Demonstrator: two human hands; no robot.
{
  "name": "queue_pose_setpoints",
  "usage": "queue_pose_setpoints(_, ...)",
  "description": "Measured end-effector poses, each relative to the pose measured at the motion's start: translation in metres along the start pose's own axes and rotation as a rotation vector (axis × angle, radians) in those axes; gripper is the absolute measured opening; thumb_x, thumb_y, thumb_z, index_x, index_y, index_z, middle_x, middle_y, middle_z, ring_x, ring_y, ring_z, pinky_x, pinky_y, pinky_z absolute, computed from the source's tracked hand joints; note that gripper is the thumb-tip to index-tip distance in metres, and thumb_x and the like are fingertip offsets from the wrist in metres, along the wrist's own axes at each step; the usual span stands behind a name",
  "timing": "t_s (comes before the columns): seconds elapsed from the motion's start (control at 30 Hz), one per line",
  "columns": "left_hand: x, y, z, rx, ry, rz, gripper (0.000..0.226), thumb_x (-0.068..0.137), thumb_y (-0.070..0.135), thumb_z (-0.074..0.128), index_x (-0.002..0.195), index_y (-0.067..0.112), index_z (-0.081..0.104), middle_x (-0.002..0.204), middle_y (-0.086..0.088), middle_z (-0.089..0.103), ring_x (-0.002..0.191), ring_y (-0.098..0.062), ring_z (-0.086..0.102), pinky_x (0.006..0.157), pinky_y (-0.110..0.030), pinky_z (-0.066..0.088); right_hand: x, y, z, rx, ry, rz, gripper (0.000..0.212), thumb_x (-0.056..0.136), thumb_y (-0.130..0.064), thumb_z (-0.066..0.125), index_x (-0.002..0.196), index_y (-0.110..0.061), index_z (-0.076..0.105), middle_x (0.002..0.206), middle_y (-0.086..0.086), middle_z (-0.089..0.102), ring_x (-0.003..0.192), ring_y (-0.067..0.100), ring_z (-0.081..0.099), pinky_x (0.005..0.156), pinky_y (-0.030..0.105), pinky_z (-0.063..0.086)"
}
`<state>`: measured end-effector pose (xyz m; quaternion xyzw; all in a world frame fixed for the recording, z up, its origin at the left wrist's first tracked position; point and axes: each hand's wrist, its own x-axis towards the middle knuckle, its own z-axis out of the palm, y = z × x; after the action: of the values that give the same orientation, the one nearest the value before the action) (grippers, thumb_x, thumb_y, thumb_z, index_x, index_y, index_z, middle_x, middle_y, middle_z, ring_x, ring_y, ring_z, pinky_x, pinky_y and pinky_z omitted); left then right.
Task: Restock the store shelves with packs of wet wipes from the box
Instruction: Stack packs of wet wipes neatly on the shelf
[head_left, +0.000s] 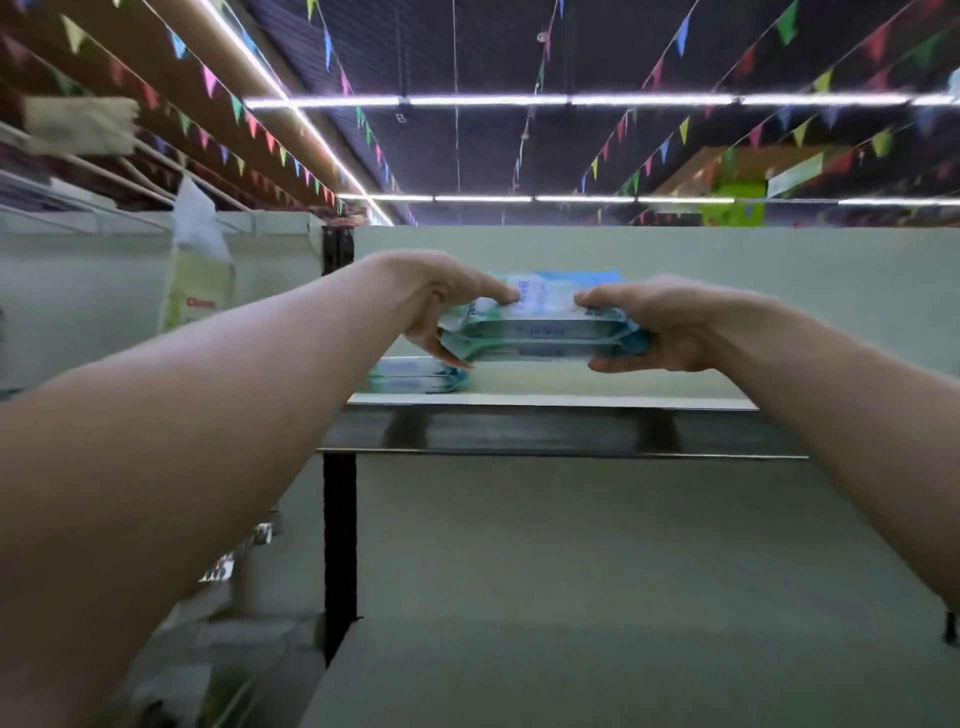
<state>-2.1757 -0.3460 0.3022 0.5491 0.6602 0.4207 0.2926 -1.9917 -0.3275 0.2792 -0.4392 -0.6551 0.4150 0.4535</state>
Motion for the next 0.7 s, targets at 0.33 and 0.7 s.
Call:
queue_pose_setpoints(0.33, 0.054, -0.024, -0.043, 0.061, 0.092, -0.106, 0.055, 0.085, 0.044, 0.068, 0.125, 0.011, 0.05, 0.111, -0.013, 0.06, 0.08, -0.024, 0.064, 0.059, -0.036, 0.056, 0.059, -0.007, 0.048, -0.144, -0.119, -0.008, 0.017, 0.096, -0.029, 0.056, 0.093, -0.012, 0.053, 0.092, 0.008, 0.06, 0.074, 0.019, 0.066, 0.057, 0.03, 0.059)
queue_pose_setpoints(0.7, 0.124, -0.047, -0.106, 0.076, 0.118, -0.164, 0.04, 0.091, 0.036, 0.064, 0.116, 0.007, 0.052, 0.093, -0.012, 0.064, 0.071, -0.021, 0.064, 0.058, -0.032, 0.059, 0.141, -0.026, 0.115, -0.311, -0.192, 0.016, 0.022, 0.098, -0.031, 0.052, 0.099, -0.009, 0.053, 0.096, 0.009, 0.063, 0.069, 0.016, 0.064, 0.053, 0.024, 0.057)
